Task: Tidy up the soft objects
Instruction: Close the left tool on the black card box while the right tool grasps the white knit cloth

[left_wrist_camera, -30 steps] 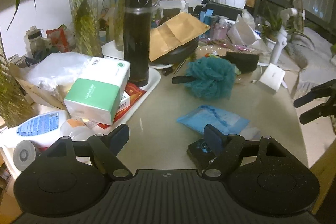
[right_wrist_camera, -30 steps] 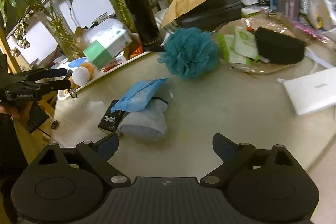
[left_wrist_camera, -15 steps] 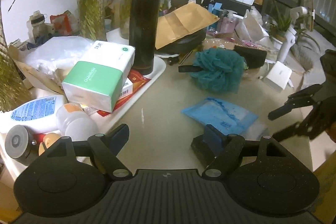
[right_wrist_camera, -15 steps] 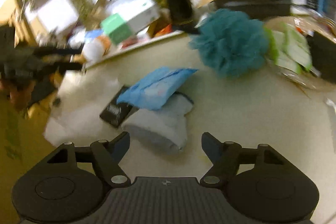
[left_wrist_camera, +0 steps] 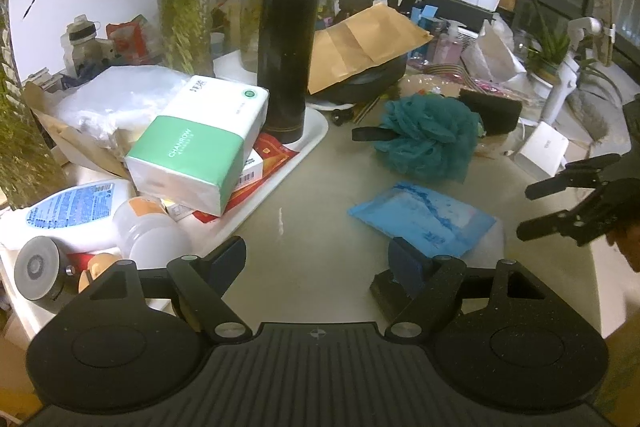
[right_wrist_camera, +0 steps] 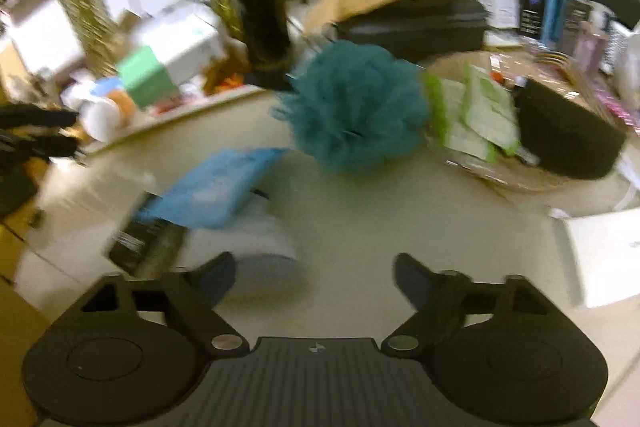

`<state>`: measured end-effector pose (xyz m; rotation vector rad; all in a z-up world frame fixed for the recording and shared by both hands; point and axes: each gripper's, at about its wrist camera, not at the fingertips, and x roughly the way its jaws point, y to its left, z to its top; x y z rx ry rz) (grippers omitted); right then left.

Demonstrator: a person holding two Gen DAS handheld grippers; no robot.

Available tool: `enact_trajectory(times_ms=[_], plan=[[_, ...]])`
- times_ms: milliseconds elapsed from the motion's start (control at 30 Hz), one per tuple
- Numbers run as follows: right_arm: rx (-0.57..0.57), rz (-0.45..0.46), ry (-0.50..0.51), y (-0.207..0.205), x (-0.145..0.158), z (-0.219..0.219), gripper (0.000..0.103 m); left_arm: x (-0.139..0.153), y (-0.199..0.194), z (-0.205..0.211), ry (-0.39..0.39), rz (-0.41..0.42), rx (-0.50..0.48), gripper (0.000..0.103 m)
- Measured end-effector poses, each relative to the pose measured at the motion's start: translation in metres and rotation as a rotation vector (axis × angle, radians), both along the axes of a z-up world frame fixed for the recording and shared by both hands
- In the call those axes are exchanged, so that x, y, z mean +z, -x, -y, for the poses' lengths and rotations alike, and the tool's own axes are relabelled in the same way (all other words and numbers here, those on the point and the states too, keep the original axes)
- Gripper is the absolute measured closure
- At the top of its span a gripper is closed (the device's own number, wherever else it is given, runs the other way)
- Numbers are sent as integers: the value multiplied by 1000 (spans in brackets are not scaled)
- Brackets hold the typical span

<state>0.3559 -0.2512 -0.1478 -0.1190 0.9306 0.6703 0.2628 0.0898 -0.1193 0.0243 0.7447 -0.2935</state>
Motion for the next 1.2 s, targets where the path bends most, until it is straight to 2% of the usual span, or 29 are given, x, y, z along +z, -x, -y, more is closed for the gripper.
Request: enact_trajectory(times_ms=[167,400,500,567,733,833,1033,1100,1200], plan=[[95,-69,-71,-5,-3,-19,7,-1,-2,2,-2,-9,-3,25],[131,-94,-18,-12,-19,-42,8,-10,-8,8,-36,-67,-47,24],[131,-82,23,-13,-25,-47,14,-15,-11,12,-37,-102,-70,24],[132,-111,-6,-13,-26,-45,23,-18,-13,15,-24,-129,-89,24],[111,-98,32,-9,-21,-40,25,-25,-23,27,-7,-199,-123,24],[104,-84,58,-5,-18,-34,26,-29,-33,37,-28,-235,-151,24],[81,-63,95,-1,-15,-19,26,-43,-50,64,-116,-314,-229,24],[72,-57,100,0,-14,-14,26,-47,-53,70,-147,-327,-250,24],[62,-51,90,1,-10,-8,26,-48,-58,75,-153,-331,-261,24]])
